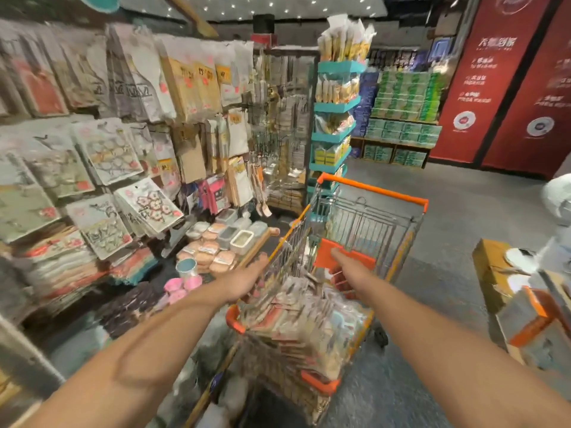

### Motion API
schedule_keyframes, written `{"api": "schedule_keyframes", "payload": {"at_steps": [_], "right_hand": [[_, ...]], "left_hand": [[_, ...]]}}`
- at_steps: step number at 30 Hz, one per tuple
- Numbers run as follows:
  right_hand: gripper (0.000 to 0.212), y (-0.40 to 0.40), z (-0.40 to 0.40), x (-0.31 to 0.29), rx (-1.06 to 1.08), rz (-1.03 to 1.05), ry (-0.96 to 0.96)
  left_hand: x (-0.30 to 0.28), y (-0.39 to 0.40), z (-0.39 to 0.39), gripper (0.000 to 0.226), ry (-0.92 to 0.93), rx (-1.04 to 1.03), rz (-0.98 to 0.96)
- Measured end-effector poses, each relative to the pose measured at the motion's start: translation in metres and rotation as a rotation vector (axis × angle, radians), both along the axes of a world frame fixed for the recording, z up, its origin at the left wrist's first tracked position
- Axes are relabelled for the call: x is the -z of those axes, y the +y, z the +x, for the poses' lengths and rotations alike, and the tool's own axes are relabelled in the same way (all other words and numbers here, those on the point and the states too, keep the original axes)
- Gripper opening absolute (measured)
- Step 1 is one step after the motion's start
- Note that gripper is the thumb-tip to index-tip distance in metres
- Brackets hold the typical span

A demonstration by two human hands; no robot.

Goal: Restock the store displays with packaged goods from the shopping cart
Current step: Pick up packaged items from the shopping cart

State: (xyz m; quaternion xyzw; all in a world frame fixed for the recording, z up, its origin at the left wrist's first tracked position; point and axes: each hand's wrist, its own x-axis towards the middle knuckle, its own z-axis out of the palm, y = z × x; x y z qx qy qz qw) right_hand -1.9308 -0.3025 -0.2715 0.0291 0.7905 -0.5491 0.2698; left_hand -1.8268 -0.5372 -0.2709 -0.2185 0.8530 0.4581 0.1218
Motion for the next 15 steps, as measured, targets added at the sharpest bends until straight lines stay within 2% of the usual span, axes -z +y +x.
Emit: {"api": "schedule_keyframes", "payload": {"at_steps": [3, 7, 11, 13, 15], "right_hand": [[0.052, -0.026, -0.043, 0.033, -0.006, 0.009, -0.056], [0.058, -0.049, -0.094, 0.087, -0.023, 0.044, -0.168], [0.053, -0.057, -0.123, 0.111, -0.013, 0.132, -0.188], [0.05, -0.059, -0.137, 0.127, -0.015, 0.167, -0.198], [0.059, -0.055, -0.145, 0.142, -0.037, 0.263, -0.191]], "left_hand": [[0.023, -0.023, -0.028, 0.065, -0.036, -0.045, 0.014], [0.048, -0.04, -0.077, 0.048, -0.047, -0.174, 0.164], [0.076, -0.039, -0.116, 0.055, -0.097, -0.182, 0.192], [0.09, -0.035, -0.133, 0.062, -0.174, -0.122, 0.232], [0.107, -0.032, -0.148, 0.063, -0.248, -0.048, 0.242]]}}
